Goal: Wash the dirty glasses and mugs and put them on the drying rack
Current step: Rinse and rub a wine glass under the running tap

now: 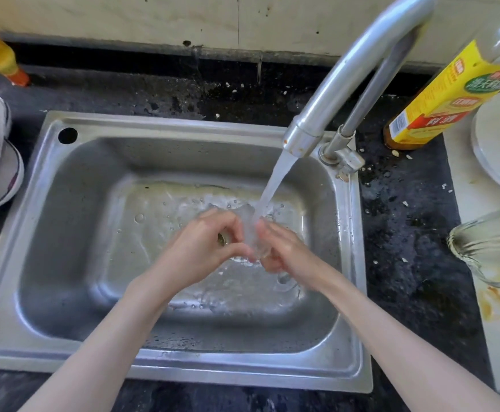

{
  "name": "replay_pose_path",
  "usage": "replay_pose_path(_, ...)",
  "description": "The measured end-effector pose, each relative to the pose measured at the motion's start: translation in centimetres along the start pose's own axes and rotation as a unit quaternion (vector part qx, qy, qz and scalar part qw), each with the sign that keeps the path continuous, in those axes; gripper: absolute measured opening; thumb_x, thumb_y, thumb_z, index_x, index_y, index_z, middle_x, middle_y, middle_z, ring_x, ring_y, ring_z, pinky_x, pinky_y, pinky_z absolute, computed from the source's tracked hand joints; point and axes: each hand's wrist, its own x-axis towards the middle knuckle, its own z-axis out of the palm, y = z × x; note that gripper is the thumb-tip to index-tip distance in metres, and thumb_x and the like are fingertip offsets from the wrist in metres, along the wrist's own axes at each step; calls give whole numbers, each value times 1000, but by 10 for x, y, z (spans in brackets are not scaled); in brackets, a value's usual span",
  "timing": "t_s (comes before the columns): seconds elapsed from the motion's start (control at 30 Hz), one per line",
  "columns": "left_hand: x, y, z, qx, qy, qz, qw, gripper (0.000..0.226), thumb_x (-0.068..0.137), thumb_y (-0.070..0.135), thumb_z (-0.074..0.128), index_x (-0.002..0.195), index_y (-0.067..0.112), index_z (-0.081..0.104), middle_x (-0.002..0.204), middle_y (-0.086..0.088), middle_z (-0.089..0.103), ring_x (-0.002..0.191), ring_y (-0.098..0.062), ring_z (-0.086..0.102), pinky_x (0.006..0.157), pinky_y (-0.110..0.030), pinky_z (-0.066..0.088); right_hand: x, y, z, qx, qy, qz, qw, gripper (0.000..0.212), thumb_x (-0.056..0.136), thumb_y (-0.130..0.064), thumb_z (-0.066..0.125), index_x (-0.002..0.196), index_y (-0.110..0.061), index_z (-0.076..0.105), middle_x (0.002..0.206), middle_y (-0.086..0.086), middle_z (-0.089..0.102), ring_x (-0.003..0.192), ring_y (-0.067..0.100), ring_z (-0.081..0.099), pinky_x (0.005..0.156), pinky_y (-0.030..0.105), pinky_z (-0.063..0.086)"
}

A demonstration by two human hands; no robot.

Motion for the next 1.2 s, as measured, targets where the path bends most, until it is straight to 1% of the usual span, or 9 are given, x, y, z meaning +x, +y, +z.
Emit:
replay_pose_path(0.2, 3, -14, -4, -120, 4, 24, 992, 27, 61, 58, 68, 72, 36, 56, 111, 17, 50, 117, -3, 42, 101, -21, 29, 4, -5, 3, 169, -85, 154, 970, 76, 81, -79, 10, 73, -17, 54, 41, -5, 29, 31, 4, 15, 34, 16, 10)
replay_pose_path(0.3, -1, -4, 3, -361, -34, -41, 931, 25, 71, 40, 67, 78, 22, 50, 90, 12, 60, 80, -8, 58, 73, -21, 46, 8, -11, 5, 214, -143, 158, 953, 82, 83, -78, 7, 74, -12, 54, 38, -5, 29, 25, 4, 18, 29, 12, 16)
replay_pose_path(0.4, 1, 4, 10, -430, -1, -74, 900, 26, 83, 31, 62, 79, 16, 41, 67, 3, 56, 57, -12, 48, 57, -19, 40, 10, -19, 6, 205, -131, 129, 961, 82, 86, -73, 1, 81, -11, 55, 37, -5, 39, 24, 4, 27, 30, 12, 20)
replay_pose_path(0.53, 10, 7, 10, -501, 57, -118, 856, 24, 87, 29, 59, 83, 11, 42, 77, -6, 65, 64, -20, 57, 61, -26, 44, 2, -27, -5, 60, -102, 80, 990, 69, 94, -60, 11, 102, -9, 58, 42, -3, 46, 38, 12, 47, 42, 22, 40)
replay_pose_path(0.7, 23, 10, -2, -563, 112, -143, 806, 18, 78, 23, 60, 79, 14, 44, 90, -11, 68, 76, -18, 67, 72, -30, 54, -4, -31, -1, -89, -35, 48, 994, 26, 97, -20, 50, 74, -13, 61, 52, -3, 60, 56, 7, 63, 73, 26, 55)
replay_pose_path(0.87, 31, 14, -5, -496, 186, -187, 827, 22, 86, 24, 61, 77, 15, 43, 89, -8, 60, 73, -15, 59, 80, -33, 47, 5, -14, 20, -420, 194, -80, 883, 29, 96, -29, 48, 72, -20, 60, 70, 3, 70, 74, 24, 66, 77, 40, 51)
replay_pose_path(0.97, 36, 6, -14, -531, 217, -215, 791, 22, 96, 18, 49, 76, 11, 47, 84, -11, 61, 76, -19, 63, 78, -31, 53, -2, -28, 18, -163, 76, 2, 984, 26, 95, -17, 53, 70, -18, 63, 57, -3, 66, 62, 11, 66, 79, 33, 55)
replay_pose_path(1.03, 39, -6, -33, -591, 264, -219, 730, 31, 100, 14, 40, 69, 11, 43, 76, -12, 70, 71, -19, 69, 63, -24, 55, -15, -33, 17, 18, -71, 82, 994, 25, 95, -8, 50, 73, -9, 62, 52, -4, 62, 55, 10, 63, 70, 24, 56)
replay_pose_path(1.2, 40, -11, -36, -442, 156, -238, 850, 40, 93, 49, 42, 104, 12, 52, 111, -9, 65, 95, -19, 64, 87, -30, 51, -11, -25, 17, 66, -66, 77, 993, 26, 96, -8, 46, 74, -6, 60, 49, -4, 56, 53, 11, 61, 61, 23, 53)
